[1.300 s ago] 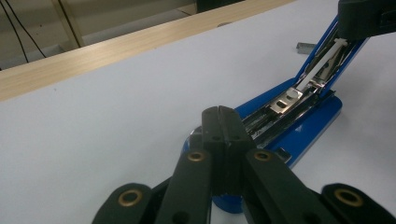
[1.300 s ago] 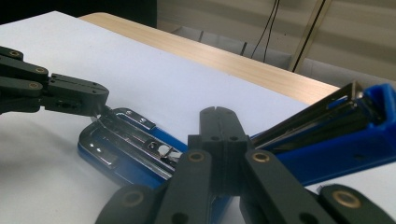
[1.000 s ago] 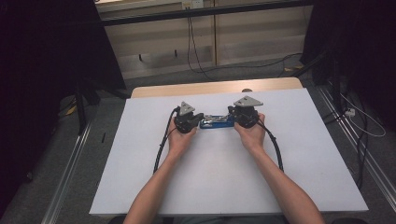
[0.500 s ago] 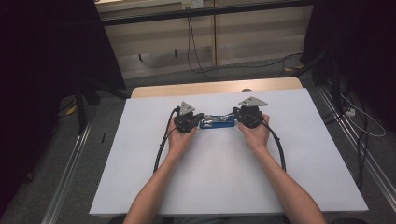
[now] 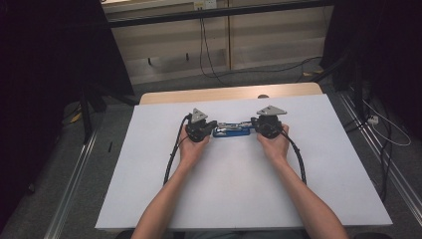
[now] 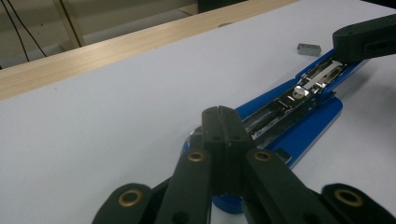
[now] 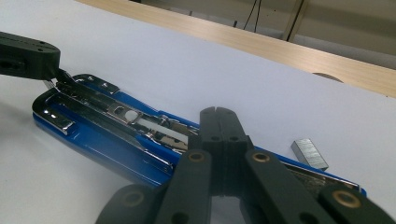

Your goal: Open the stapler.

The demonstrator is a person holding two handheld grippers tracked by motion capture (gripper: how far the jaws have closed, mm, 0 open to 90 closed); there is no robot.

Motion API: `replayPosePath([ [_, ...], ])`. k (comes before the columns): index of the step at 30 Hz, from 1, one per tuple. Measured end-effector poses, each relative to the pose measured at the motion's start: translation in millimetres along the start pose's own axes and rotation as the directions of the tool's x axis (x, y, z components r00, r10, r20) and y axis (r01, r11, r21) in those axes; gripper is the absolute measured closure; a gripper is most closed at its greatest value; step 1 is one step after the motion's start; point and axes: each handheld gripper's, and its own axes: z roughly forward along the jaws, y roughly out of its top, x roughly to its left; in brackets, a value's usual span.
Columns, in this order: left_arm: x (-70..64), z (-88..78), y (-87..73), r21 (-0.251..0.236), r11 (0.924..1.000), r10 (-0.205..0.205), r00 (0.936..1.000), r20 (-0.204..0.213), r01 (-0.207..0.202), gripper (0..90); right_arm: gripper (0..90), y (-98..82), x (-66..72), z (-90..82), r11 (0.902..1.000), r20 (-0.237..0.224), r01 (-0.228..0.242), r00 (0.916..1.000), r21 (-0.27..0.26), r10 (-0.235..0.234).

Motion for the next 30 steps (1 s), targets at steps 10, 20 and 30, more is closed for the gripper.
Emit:
replayPosePath([
  [10, -1.3, 0.0, 0.8, 0.006, 1.0000, -0.007, 0.9999, -0.011, 0.007, 90.0, 90.0, -0.5, -4.7, -0.1, 0.9998, -0.024, -0.021, 0.9995, -0.001, 0.021],
  [20, -1.1, -1.8, 4.2, -0.013, 0.9999, -0.004, 1.0000, 0.000, 0.004, 90.0, 90.0, -0.3, -8.8, 0.0, 0.9997, -0.044, -0.025, 0.9987, 0.007, 0.026],
  [30, -3.9, -2.1, 6.1, -0.021, 0.9997, 0.008, 0.9999, -0.007, -0.008, 90.0, 86.3, 5.1, -15.8, -4.3, 0.9998, -0.060, -0.019, 0.9980, 0.009, 0.020],
])
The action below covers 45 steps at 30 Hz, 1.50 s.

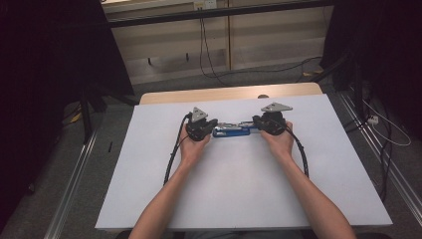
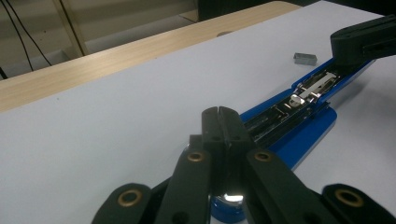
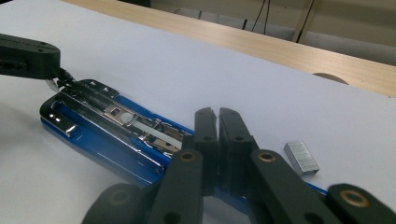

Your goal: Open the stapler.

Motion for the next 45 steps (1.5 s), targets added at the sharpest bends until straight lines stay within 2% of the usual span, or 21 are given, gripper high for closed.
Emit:
replayPosePath([
  [2, -0.4, 0.2, 0.2, -0.004, 1.0000, -0.002, 1.0000, 0.002, 0.002, 89.3, 84.9, 1.6, -2.0, -2.3, 1.0000, -0.007, 0.001, 1.0000, -0.004, -0.001],
  [4, -0.9, 0.5, 0.3, -0.003, 0.9999, 0.016, 0.9999, 0.004, -0.016, 88.2, 83.6, 2.9, -3.9, -4.7, 0.9999, -0.007, 0.002, 1.0000, -0.010, -0.002],
  [13, -0.7, -4.1, 3.6, -0.002, 1.0000, 0.000, 0.9998, 0.018, 0.000, 78.0, 72.9, 1.4, -13.6, -13.0, 1.0000, -0.018, -0.004, 0.9998, 0.001, 0.004],
  [15, -0.4, -7.2, 6.1, -0.014, 0.9998, -0.010, 0.9999, 0.010, 0.010, 68.5, 69.2, 1.3, -15.4, -14.4, 1.0000, -0.023, -0.008, 0.9997, 0.002, 0.008],
  [16, 0.8, -9.1, 6.8, -0.014, 0.9999, -0.007, 0.9998, 0.020, 0.007, 65.4, 67.1, 1.4, -17.2, -15.9, 1.0000, -0.028, -0.007, 0.9996, 0.000, 0.007],
  [18, 2.0, -12.0, 7.7, -0.007, 1.0000, -0.001, 0.9999, 0.010, 0.001, 60.8, 62.7, 1.7, -20.0, -18.1, 0.9999, -0.025, -0.010, 0.9996, -0.001, 0.010],
  [20, 2.9, -13.7, 7.9, -0.008, 0.9998, -0.020, 0.9996, 0.020, 0.020, 50.8, 57.7, 1.5, -23.4, -21.2, 0.9999, -0.025, -0.016, 0.9995, -0.003, 0.016],
  [22, 2.1, -16.1, 7.9, 0.004, 1.0000, 0.005, 1.0000, 0.001, -0.005, 45.2, 51.0, 0.9, -25.3, -23.2, 0.9999, -0.028, -0.017, 0.9995, 0.002, 0.017],
  [26, -0.3, -21.2, 8.8, -0.014, 0.9998, -0.012, 0.9999, -0.011, 0.012, 28.2, 34.2, 0.1, -28.5, -27.8, 0.9998, -0.017, -0.020, 0.9997, 0.003, 0.020],
  [28, -0.8, -25.3, 10.3, 0.009, 1.0000, -0.004, 0.9993, -0.036, 0.004, 19.6, 29.0, 1.1, -31.0, -31.1, 0.9998, -0.028, -0.010, 0.9996, -0.019, 0.009],
  [30, -0.4, -29.4, 10.5, 0.012, 0.9999, -0.007, 0.9984, -0.055, 0.008, 8.7, 22.1, 1.8, -32.8, -33.8, 0.9998, -0.029, -0.016, 0.9995, -0.014, 0.015],
  [33, 1.9, -36.1, 8.0, -0.001, 0.9997, -0.024, 0.9983, -0.053, 0.024, 7.1, 19.6, 3.1, -36.9, -38.9, 0.9997, -0.018, -0.015, 0.9997, -0.017, 0.014],
  [36, 5.5, -41.2, 4.7, 0.000, 0.9999, -0.012, 0.9995, -0.029, 0.012, 5.2, 16.6, 3.0, -42.6, -42.9, 0.9988, -0.007, -0.037, 0.9993, -0.030, 0.037],
  [38, 7.8, -44.9, 3.8, 0.007, 0.9999, 0.012, 0.9997, -0.020, -0.012, 4.7, 14.6, 1.1, -45.3, -44.0, 0.9983, -0.014, -0.053, 0.9985, -0.026, 0.052],
  [39, 8.1, -47.2, 3.3, -0.001, 1.0000, -0.002, 0.9998, -0.018, 0.002, 4.7, 13.8, 0.1, -45.9, -44.3, 0.9983, -0.020, -0.055, 0.9983, -0.021, 0.054],
  [41, 8.1, -51.0, 2.9, -0.011, 0.9999, 0.000, 1.0000, -0.008, 0.000, 4.5, 14.8, -3.2, -48.1, -45.9, 0.9981, -0.024, -0.059, 0.9980, -0.016, 0.059],
  [45, 6.3, -61.6, 0.1, -0.032, 0.9995, 0.005, 0.9997, -0.022, -0.006, 4.3, 14.3, -5.9, -53.1, -48.0, 0.9977, -0.016, -0.067, 0.9976, -0.013, 0.067],
])
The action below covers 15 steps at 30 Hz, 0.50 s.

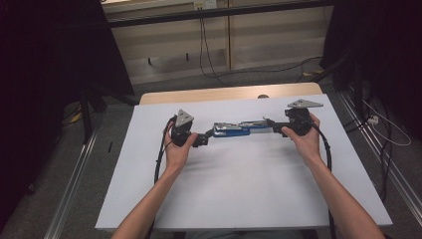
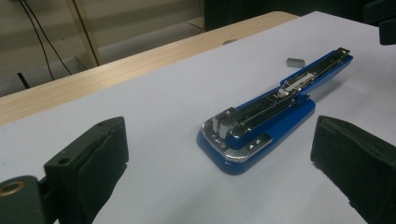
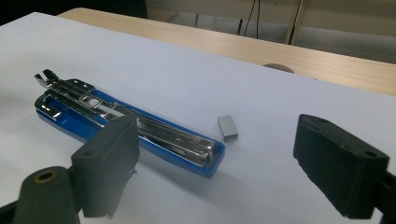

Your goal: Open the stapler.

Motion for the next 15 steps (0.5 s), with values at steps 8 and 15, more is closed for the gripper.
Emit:
replayPosePath([
  [8, 0.9, -14.8, -13.5, -0.009, 0.9998, -0.016, 0.9997, 0.020, 0.016, 4.5, 12.0, -2.1, -5.7, -5.0, 0.9999, 0.013, 0.004, 0.9999, 0.013, -0.004],
  [15, -2.2, -32.6, -24.8, -0.011, 0.9997, -0.022, 0.9997, 0.014, 0.022, 4.6, 9.7, -1.9, -9.6, -3.4, 0.9999, 0.011, -0.008, 0.9999, 0.010, 0.008],
])
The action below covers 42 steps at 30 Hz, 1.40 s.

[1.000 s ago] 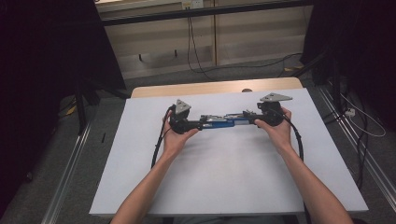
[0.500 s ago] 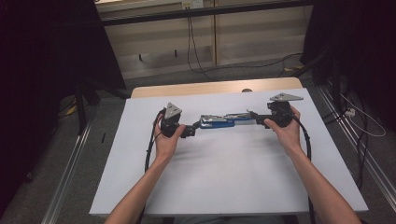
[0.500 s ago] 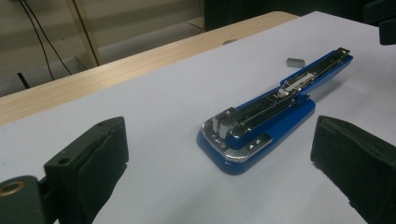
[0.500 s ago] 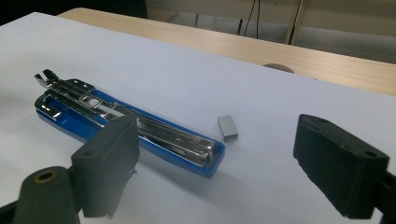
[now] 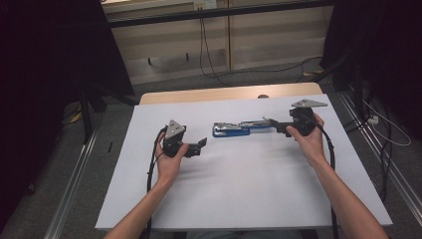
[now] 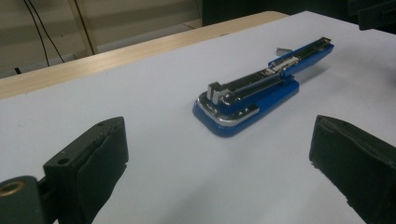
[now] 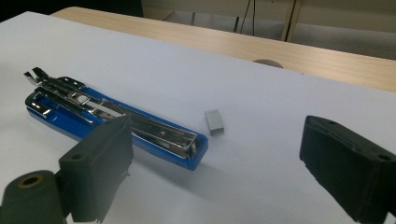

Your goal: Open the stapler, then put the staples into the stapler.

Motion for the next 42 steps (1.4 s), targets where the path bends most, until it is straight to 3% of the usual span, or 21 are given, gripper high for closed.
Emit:
replayPosePath([
  [7, -4.1, -17.6, -8.4, -0.016, 0.9999, -0.003, 1.0000, -0.002, 0.003, 4.7, 8.9, 0.6, -0.7, 0.4, 1.0000, -0.008, -0.002, 1.0000, -0.008, 0.002],
  [10, -7.5, -25.7, -12.3, -0.019, 0.9998, 0.002, 0.9991, -0.041, -0.002, 4.0, 11.4, 1.9, -0.2, 1.6, 0.9999, -0.008, 0.011, 0.9999, 0.010, -0.011],
  [18, -14.8, -50.7, -24.4, -0.008, 0.9999, 0.015, 0.9998, -0.013, -0.015, 4.0, 12.8, 8.0, -2.9, 7.4, 0.9992, -0.017, 0.019, 0.9997, 0.036, -0.019],
  [20, -16.4, -56.2, -28.1, -0.013, 0.9999, 0.001, 0.9996, -0.027, -0.002, 4.0, 12.9, 12.0, -4.1, 8.1, 0.9991, -0.026, 0.013, 0.9996, 0.041, -0.012],
  [23, -17.1, -61.4, -30.7, -0.011, 0.9998, 0.016, 0.9994, -0.029, -0.016, 4.0, 13.7, 16.2, -5.0, 10.2, 0.9992, -0.028, 0.015, 0.9995, 0.037, -0.014],
  [27, -16.8, -69.3, -33.9, -0.019, 0.9998, 0.005, 0.9995, -0.031, -0.006, 3.9, 15.3, 23.0, -4.1, 15.0, 0.9973, -0.031, 0.038, 0.9989, 0.063, -0.036],
  [33, -15.6, -75.6, -36.3, -0.033, 0.9994, 0.012, 0.9994, -0.031, -0.013, 4.5, 14.0, 33.8, -1.2, 24.8, 0.9924, -0.047, 0.100, 0.9942, 0.072, -0.097],
  [39, -20.1, -71.4, -38.0, -0.012, 0.9999, 0.006, 1.0000, 0.001, -0.006, 4.1, 17.7, 42.6, -0.6, 34.4, 0.9903, -0.051, 0.103, 0.9938, 0.093, -0.099],
  [42, -22.2, -71.9, -36.8, -0.024, 0.9995, 0.021, 0.9998, -0.006, -0.021, 4.1, 20.1, 46.2, -2.3, 41.3, 0.9884, -0.063, 0.095, 0.9941, 0.118, -0.088],
])
